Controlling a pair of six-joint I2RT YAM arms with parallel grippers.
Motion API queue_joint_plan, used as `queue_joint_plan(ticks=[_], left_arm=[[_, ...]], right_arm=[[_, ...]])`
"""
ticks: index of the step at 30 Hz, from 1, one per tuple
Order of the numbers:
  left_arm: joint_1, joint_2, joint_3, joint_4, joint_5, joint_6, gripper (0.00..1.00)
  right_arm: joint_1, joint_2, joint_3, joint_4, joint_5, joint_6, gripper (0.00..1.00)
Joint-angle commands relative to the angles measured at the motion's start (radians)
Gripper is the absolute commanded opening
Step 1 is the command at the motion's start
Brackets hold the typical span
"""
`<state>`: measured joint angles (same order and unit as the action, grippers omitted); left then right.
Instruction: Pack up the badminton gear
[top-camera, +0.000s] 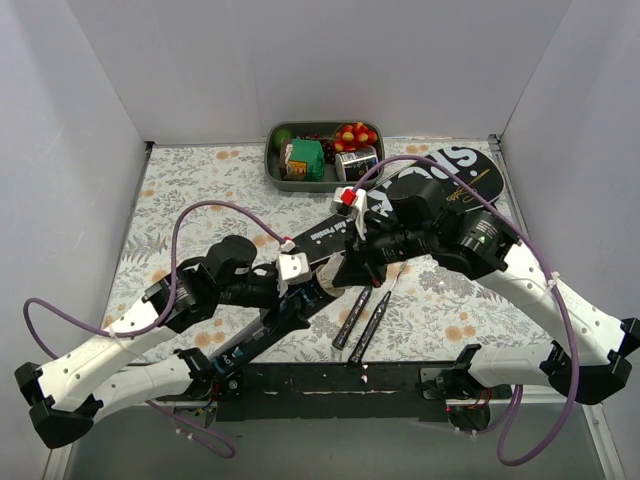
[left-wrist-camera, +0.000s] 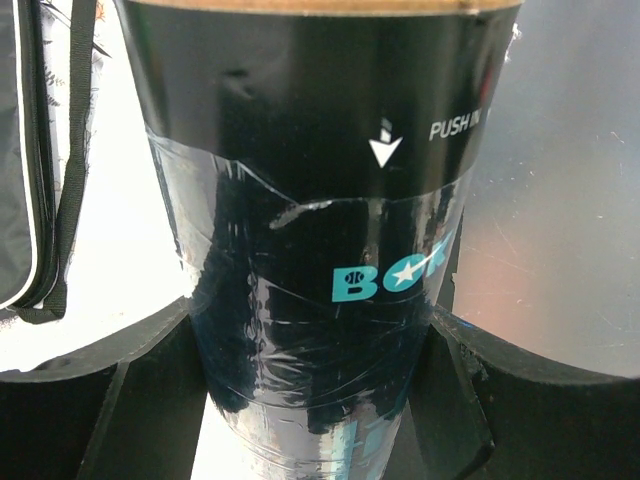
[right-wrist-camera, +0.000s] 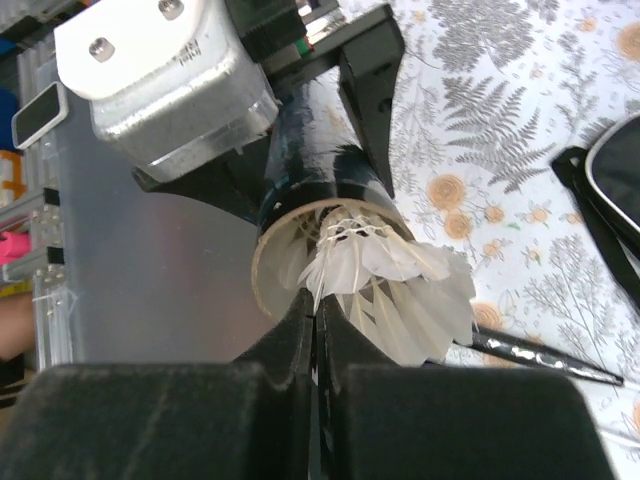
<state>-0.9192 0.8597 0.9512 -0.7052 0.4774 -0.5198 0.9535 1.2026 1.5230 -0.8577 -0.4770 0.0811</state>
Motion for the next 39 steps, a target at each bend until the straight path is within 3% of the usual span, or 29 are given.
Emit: queue_joint_plan(ticks=[1,10,18,22,23,27,37,39], left_arm=[[-0.004,-0.044,0.023,-0.005,0.032,-0.002,0.24],[-0.006,-0.07,0.006,0.004,0.035,0.001,0.24],[-0.006,-0.071,0.004,0.009,0.043,0.007,0.24],[-0.006,-0.077,0.008,0.006,0.044,0.007,0.24],[-0.004,-0.079,0.006,0.007,0.043,0.007,0.25],[-0.004,-0.097,-0.002,0.006,0.04,0.006,0.25],[-0.006,-0.116,-0.031,0.023,0.047,0.003,0.25],[-0.004,-0.116,-0.031,0.023,0.049,0.003,0.25]], right_arm=[[0.002,0.038,-0.036,0.124,-0.122,0.003,0.01],[0.033,0.068,-0.155,0.239,-0.216,0.04,0.01],[0.08,0.117,-0.306,0.445,-0.29,0.118,0.01],[0.12,0.163,-0.304,0.453,-0.298,0.123,0.01],[0.12,0.163,-0.297,0.451,-0.298,0.121,0.03],[0.12,0.126,-0.227,0.375,-0.221,0.095,0.34],[0.065,-0.02,0.02,0.028,0.136,0.08,0.48],[0.057,-0.043,0.066,-0.012,0.184,0.104,0.59]])
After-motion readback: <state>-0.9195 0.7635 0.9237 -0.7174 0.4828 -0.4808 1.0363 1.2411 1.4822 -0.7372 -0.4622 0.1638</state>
